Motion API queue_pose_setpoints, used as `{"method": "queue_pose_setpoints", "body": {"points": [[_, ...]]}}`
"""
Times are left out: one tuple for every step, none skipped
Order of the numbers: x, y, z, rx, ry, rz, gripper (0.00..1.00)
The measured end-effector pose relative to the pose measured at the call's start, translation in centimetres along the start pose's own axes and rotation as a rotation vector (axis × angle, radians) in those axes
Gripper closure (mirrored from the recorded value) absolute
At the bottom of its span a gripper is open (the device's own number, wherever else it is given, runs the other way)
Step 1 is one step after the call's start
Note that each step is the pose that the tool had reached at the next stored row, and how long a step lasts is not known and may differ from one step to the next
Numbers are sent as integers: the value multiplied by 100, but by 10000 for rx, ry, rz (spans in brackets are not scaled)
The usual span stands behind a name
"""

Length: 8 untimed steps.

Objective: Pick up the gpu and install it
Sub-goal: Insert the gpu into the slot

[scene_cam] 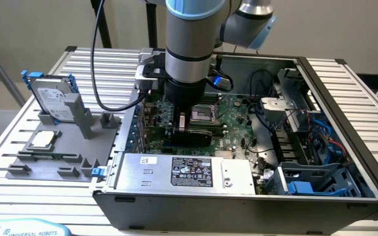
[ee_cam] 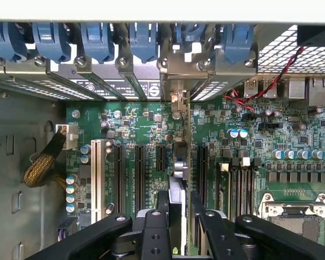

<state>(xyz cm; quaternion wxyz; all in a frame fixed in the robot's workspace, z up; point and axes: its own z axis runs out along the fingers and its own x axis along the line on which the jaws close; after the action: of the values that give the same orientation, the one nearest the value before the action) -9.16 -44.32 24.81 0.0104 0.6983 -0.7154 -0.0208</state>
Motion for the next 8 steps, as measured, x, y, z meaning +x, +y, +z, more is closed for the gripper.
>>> {"method": "queue_pose_setpoints", "body": {"points": [[0,1,1,0,0,1,74],[-1,1,1,2,-1,0,74],[-2,2,1,2,0,0,74],[-3,4,1,2,0,0,74],[-5,5,1,2,0,0,74],[-8,7,1,2,0,0,74],[-10,9,1,2,0,1,74],[-12,11,1,2,1,1,74]]}}
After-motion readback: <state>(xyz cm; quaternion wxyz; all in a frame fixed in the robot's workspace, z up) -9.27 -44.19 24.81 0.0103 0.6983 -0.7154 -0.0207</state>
